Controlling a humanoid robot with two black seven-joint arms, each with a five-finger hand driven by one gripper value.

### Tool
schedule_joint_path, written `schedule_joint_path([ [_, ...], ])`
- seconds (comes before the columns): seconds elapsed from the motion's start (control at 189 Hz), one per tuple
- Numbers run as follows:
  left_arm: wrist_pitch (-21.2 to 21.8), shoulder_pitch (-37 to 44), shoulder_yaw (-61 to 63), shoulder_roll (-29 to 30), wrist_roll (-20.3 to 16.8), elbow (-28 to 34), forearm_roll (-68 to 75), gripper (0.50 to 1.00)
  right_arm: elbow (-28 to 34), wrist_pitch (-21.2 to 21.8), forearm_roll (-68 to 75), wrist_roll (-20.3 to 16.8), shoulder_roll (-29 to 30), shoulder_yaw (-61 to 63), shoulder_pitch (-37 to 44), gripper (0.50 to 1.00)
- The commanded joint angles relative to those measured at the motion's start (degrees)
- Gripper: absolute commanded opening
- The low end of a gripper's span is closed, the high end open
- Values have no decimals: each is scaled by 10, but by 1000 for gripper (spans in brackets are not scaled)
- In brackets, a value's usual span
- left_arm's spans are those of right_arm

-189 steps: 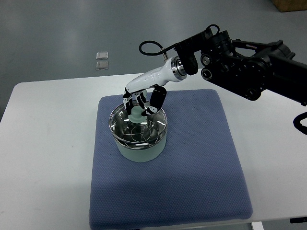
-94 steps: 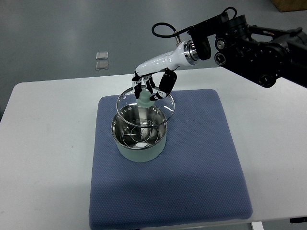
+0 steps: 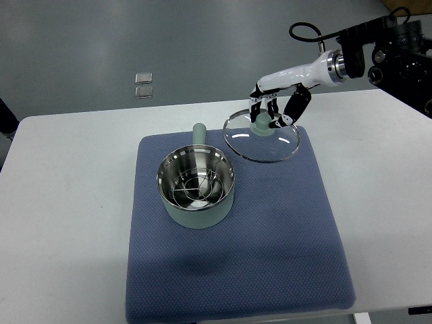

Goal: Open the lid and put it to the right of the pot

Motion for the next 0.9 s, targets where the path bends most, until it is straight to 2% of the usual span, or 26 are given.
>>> schedule_joint_path([
  [0.0, 0, 0, -1, 0, 0, -1, 0, 1000, -7, 0, 0, 5, -12, 0, -30, 500],
  [0.307, 0, 0, -1, 0, 0, 0, 0, 1000, -28, -15, 0, 14, -15, 0, -77, 500],
  [0.371, -1, 0, -1, 0, 0, 0, 0, 1000, -28, -34, 0, 13, -12, 0, -88, 502],
  [0.408, 0, 0, -1, 0, 0, 0, 0, 1000, -28, -43, 3, 13, -10, 0, -92, 592],
  [0.413, 0, 0, -1, 0, 0, 0, 0, 1000, -28, -43, 3, 13, -10, 0, -92, 592],
  [0.418, -1, 0, -1, 0, 0, 0, 0, 1000, -28, -45, 6, 13, -9, 0, -93, 617],
  [0.424, -1, 0, -1, 0, 0, 0, 0, 1000, -28, -45, 6, 13, -9, 0, -93, 617],
  [0.429, 0, 0, -1, 0, 0, -1, 0, 1000, -28, -48, 9, 12, -9, 0, -94, 649],
  [0.434, 0, 0, -1, 0, 0, -1, 0, 1000, -28, -48, 9, 12, -9, 0, -94, 650],
  [0.439, -1, 0, -1, 0, 0, -1, 0, 1000, -28, -49, 11, 12, -9, 0, -95, 690],
  [0.445, -1, 0, -1, 0, 0, -1, 0, 1000, -28, -49, 11, 12, -9, 0, -95, 690],
  [0.45, 0, 0, -1, 0, 0, -1, 0, 1000, -28, -52, 15, 12, -9, 0, -96, 737],
  [0.455, 0, 0, -1, 0, 0, -1, 0, 1000, -28, -52, 15, 12, -9, 0, -96, 738],
  [0.461, 0, 0, -1, 0, 0, -1, 0, 1000, -28, -53, 19, 12, -9, 0, -96, 784],
  [0.466, 0, 0, -1, 0, 0, -1, 0, 1000, -28, -53, 19, 12, -9, 0, -96, 785],
  [0.471, 0, 0, -1, 0, 0, -1, 0, 1000, -28, -56, 24, 12, -9, 0, -97, 823],
  [0.477, 0, 0, -1, 0, 0, -1, 0, 1000, -28, -56, 25, 12, -9, 0, -97, 823],
  [0.482, -1, 0, -1, 0, 0, -1, 0, 1000, -28, -56, 29, 12, -9, 0, -97, 862],
  [0.487, -1, 0, -1, 0, 0, -1, 0, 1000, -28, -56, 29, 12, -9, 0, -97, 862],
  [0.492, -1, 0, -1, 0, 0, -1, 0, 1000, -28, -57, 34, 12, -9, -1, -98, 893],
  [0.514, -1, 0, -1, 0, 0, -1, 0, 1000, -28, -57, 45, 12, -9, -1, -99, 923],
  [0.784, 0, 0, -1, 0, 0, 0, 0, 1000, -28, -48, 113, 7, -9, 0, -95, 936],
  [0.895, 0, 0, -1, 0, 0, 0, 0, 1000, -34, -46, 183, 3, -9, 0, -96, 934],
])
